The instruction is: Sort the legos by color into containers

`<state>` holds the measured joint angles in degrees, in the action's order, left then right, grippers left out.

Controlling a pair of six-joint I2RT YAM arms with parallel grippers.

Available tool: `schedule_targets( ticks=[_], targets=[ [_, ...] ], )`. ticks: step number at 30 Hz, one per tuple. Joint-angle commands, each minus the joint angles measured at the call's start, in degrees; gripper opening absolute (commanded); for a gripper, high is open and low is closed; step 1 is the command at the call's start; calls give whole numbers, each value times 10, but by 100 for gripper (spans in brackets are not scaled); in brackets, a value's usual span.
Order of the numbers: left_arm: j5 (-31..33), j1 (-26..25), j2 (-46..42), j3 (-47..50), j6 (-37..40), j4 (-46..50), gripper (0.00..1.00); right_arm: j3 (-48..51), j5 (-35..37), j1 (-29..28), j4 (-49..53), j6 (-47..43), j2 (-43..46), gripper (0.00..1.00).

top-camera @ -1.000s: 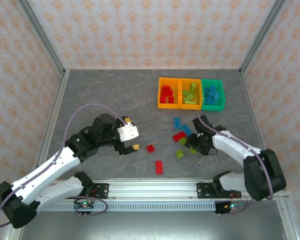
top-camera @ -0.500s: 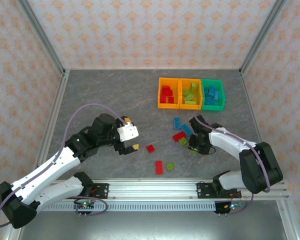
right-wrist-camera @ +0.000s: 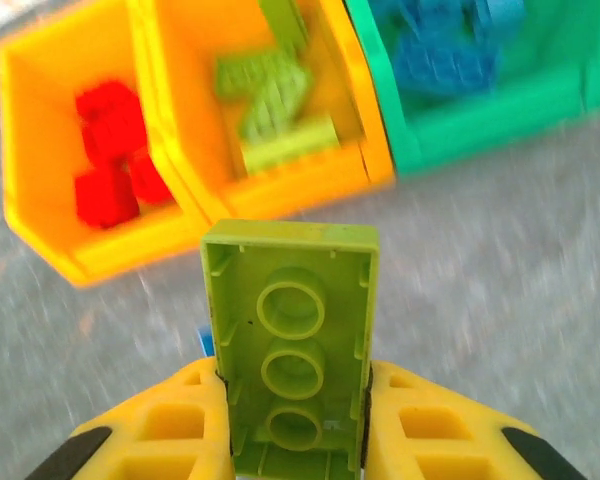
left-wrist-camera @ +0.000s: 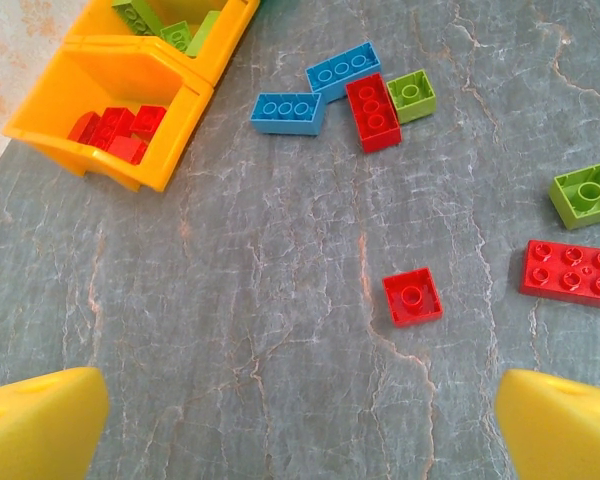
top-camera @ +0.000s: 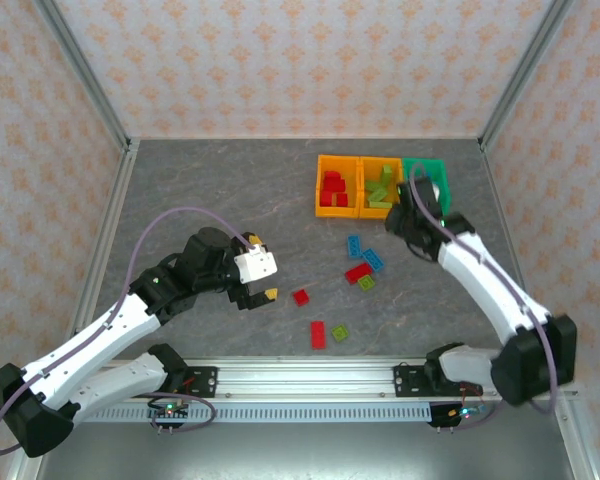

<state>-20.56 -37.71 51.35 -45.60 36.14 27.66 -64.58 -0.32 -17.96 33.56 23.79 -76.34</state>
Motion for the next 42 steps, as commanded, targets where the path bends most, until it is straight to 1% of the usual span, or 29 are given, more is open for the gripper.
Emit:
schedule_targets(
  ticks=[1,4,7,8,9,11,12,15,18,19,21,24,26,28,30,32,33,35,38,42],
  targets=[
    [19,6,-7,6,13,1,100,-108,0,30,-20,-76,-146,18],
    [64,5,-7,11,10,-7,100,-220,-37,54,-11,-77,-271,17],
    [72,6,-17,18,2,-24,100,-326,-46,68,18,-76,-373,22],
    [76,6,-23,25,-6,-38,100,-355,-48,72,34,-77,-400,25],
    [87,6,-27,33,-14,-53,100,-382,-51,74,48,-77,-416,31],
    [129,6,-31,52,-50,-104,100,-420,-55,75,77,-78,-434,48],
    [145,7,-30,56,-66,-118,100,-426,-56,76,85,-78,-430,52],
    [170,7,-18,42,-104,-128,100,-388,-55,75,83,-70,-377,56],
    [181,7,6,17,-152,-114,100,-310,-78,75,76,-56,-288,59],
    [179,7,16,6,-171,-106,99,-278,-98,75,76,-52,-254,61],
    [175,7,38,-20,-229,-96,94,-221,-163,75,80,-52,-190,65],
    [122,0,83,-84,-314,-43,91,-146,-280,75,102,-66,-94,76],
    [96,-21,114,-129,-379,-15,88,-102,-343,75,123,-75,-24,82],
    [100,-61,136,-149,-419,-7,86,-63,-363,75,144,-76,39,87],
    [110,-116,158,-156,-441,-11,86,-33,-348,76,163,-66,101,92],
    [114,-170,195,-155,-475,-25,84,-8,-303,77,171,-35,161,98],
    [111,-190,214,-154,-491,-33,82,5,-285,78,167,-18,185,100],
    [93,-230,273,-159,-515,-46,78,20,-257,78,156,3,228,99],
    [91,-274,362,-192,-510,-29,75,21,-205,78,165,16,250,99],
    [115,-311,464,-248,-485,19,74,16,-186,78,176,16,251,99]
  ],
)
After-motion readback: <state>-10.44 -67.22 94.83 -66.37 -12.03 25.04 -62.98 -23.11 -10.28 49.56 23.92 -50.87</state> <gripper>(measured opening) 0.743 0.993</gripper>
